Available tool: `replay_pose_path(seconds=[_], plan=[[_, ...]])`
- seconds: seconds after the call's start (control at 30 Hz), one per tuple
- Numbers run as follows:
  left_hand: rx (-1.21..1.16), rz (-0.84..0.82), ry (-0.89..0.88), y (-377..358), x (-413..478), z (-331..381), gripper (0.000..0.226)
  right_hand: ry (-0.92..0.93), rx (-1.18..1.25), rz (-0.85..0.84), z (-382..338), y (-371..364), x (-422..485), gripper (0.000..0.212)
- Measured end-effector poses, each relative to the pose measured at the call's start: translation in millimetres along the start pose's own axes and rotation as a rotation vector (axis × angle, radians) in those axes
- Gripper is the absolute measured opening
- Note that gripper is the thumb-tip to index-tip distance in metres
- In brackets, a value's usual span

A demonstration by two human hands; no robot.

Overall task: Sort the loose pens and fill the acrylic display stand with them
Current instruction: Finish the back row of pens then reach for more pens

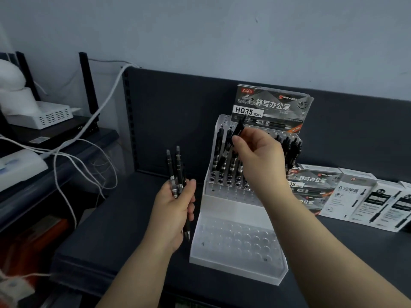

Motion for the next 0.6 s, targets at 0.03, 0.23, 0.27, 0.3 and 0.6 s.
replay_pose_path(seconds=[0.03, 0.23, 0.27, 0.3, 0.6], plan=[[-0.011, 0.005, 0.004, 1.0, 0.0, 0.5, 0.011, 0.017, -0.031, -0.01, -1.2, -4.2, 1.3, 0.023], [-0.062, 0.016, 0.031, 3.2, -0.7, 3.6, 0.022, 0.042, -0.234, -0.096, -0.6, -25.5, 2.4, 0.029], [-0.061, 0.013, 0.029, 3.0, -0.8, 4.5, 0.021, 0.041, -0.267, -0.115, 0.9, -28.7, 1.8, 0.029], [-0.06, 0.01, 0.025, 3.0, -0.7, 5.3, 0.021, 0.043, -0.297, -0.133, 2.5, -31.8, 1.2, 0.029], [0.008, -0.032, -0.015, 0.3, -0.2, 9.2, 0.014, 0.071, -0.468, -0.191, 2.1, -39.5, 2.6, 0.024]])
Point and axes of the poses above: each hand's wrist, its own x-axis towards the middle knuckle, its own y-axis out of the back of the hand, z = x × y, the point moved 7 cm from there along x, towards the middle knuckle, and after that the axes turned 8 degrees about -x, right-handed, at the moved point
